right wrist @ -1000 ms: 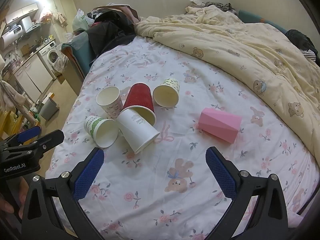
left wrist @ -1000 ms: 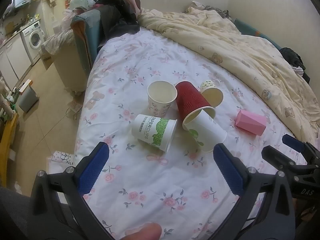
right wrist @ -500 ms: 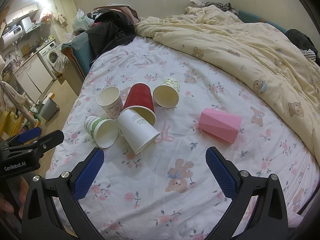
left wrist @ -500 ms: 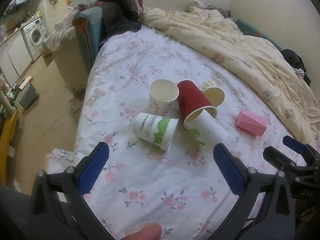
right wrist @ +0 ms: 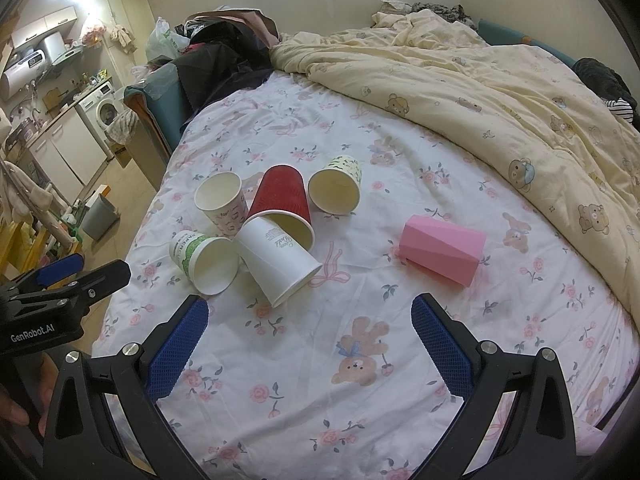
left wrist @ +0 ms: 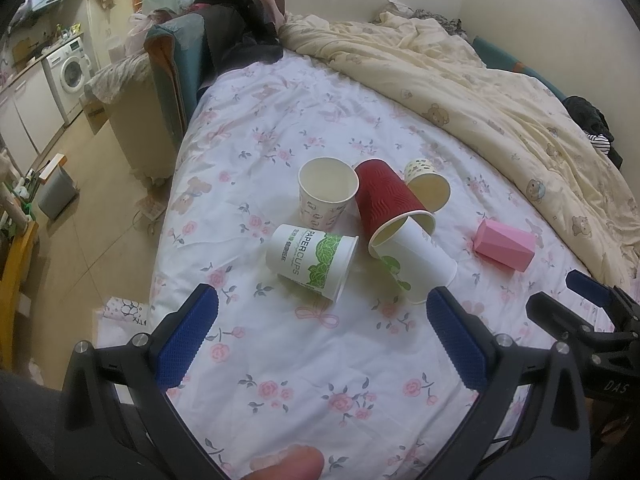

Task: Flip cup upside down

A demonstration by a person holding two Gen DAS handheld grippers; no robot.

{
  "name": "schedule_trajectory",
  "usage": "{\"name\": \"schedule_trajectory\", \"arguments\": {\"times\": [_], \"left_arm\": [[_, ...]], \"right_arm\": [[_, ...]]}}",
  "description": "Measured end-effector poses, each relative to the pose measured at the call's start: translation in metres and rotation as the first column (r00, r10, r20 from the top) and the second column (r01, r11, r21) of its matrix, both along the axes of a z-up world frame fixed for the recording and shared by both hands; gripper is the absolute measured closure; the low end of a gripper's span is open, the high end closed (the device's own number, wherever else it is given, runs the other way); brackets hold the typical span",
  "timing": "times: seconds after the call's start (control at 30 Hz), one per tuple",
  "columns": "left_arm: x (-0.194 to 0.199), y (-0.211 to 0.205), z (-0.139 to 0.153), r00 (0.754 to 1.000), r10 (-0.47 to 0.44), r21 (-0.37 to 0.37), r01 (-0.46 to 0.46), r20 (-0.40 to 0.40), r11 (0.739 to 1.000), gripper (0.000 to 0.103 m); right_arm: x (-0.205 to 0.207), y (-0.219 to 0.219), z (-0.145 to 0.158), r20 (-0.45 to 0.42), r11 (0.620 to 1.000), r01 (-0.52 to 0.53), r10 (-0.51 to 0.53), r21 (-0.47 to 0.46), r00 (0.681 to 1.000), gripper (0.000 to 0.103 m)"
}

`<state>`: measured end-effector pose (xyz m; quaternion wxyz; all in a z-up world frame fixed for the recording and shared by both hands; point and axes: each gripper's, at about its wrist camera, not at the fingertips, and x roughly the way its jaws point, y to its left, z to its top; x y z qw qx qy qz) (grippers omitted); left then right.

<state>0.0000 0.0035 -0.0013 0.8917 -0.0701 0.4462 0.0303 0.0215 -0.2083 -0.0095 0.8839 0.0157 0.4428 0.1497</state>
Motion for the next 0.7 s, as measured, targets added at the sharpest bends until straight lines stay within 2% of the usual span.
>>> {"name": "schedule_trajectory", "arguments": {"times": [0.7], "left_arm": [[0.0003,-0.0004,0.0000,1.000,0.000,-0.002,0.000,-0.001,1.000,0.000]], "right_arm": [[0.0010,-0.0006,-0.0030,-0.001,1.000,-0.001,0.001,0.000,1.000,0.000]]}}
